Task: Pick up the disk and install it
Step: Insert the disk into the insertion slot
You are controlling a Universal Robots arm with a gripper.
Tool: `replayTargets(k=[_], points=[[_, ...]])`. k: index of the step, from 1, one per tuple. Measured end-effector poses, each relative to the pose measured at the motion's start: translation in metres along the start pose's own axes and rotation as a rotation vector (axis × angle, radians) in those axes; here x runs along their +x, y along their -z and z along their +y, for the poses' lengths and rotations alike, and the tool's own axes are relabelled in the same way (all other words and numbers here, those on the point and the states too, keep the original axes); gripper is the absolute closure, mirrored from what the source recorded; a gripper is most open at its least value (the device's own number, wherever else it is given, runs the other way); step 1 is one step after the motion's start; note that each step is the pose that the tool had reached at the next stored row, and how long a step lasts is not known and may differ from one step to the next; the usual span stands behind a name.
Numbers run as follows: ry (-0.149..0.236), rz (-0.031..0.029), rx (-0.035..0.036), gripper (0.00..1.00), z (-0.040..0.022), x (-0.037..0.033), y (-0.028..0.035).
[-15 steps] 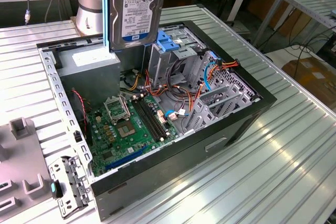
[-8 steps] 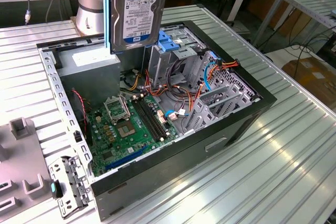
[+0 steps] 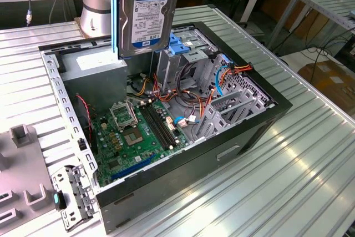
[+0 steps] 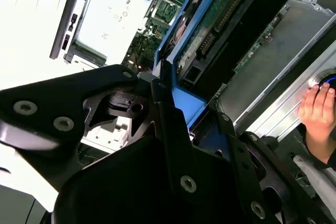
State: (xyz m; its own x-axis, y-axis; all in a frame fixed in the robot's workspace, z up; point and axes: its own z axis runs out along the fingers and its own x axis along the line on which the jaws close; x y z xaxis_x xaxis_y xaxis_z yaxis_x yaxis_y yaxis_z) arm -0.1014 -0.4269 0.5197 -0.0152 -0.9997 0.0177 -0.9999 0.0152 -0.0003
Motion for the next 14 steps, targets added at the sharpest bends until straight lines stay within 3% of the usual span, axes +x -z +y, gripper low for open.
replayTargets(k=[14], points=[[0.0,0.0001,-0.0001,0.63,-0.0001,0.0021,0.0001]])
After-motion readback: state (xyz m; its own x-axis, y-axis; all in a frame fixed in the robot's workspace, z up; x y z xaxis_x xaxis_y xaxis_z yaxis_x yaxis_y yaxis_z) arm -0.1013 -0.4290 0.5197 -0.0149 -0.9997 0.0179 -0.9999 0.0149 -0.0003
